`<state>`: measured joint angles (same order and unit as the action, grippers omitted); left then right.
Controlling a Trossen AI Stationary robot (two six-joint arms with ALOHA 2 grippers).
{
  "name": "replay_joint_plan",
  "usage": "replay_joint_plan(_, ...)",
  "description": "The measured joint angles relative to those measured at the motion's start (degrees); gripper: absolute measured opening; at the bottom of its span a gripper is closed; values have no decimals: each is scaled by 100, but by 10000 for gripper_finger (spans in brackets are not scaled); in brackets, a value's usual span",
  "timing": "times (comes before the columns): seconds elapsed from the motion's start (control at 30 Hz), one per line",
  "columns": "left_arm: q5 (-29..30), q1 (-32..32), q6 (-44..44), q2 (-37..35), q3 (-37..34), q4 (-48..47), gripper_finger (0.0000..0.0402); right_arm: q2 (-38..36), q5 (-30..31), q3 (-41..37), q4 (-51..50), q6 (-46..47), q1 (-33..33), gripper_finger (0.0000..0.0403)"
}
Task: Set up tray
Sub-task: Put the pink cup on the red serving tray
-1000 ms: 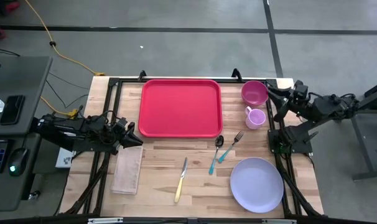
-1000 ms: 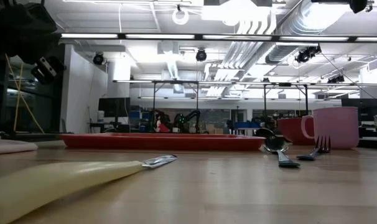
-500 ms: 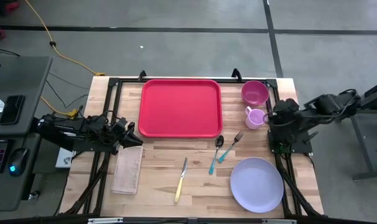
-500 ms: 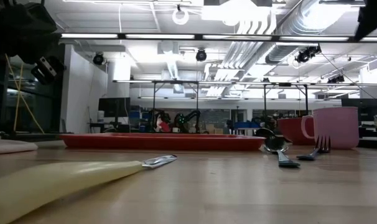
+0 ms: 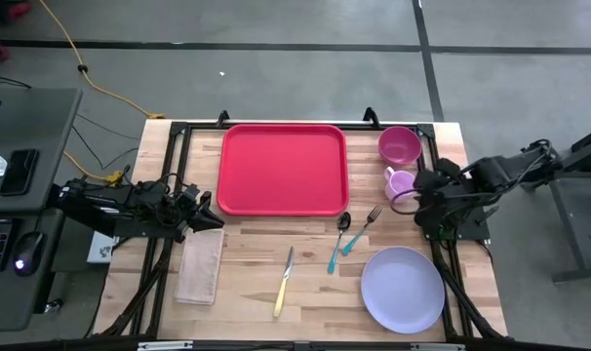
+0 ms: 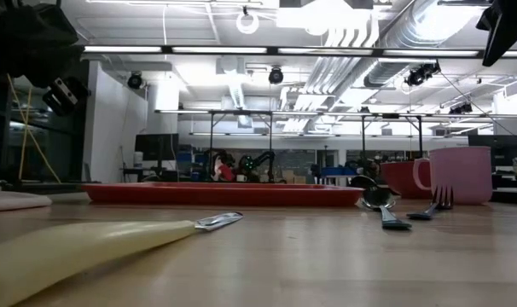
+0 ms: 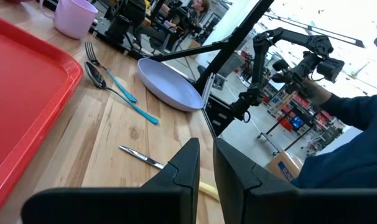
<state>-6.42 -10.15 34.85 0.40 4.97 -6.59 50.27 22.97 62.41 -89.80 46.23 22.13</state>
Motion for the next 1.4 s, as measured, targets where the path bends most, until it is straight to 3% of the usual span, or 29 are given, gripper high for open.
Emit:
replay_joint_plan(0.3,61,2,-2,0,0,0,79,243,-183,-3,159,-869,-673,119)
replay_joint_plan(0.5,922,0,52,0,0,62,79,257,-591,-547,681,-1546,-1253,147)
replay_joint_plan(0.7,1582,2,449,0,0,275,79,257,-728,-1252,1479,-2146,-1649,149)
replay_joint_plan(1.0,1881,0,446,22,2,618,79,257,-937,-1972,1982,-2706,-2204,150)
replay_joint_plan(1.4,2173,2,144,26,2,532,79,255,-947,-2096,2129,-3174,-2953,149)
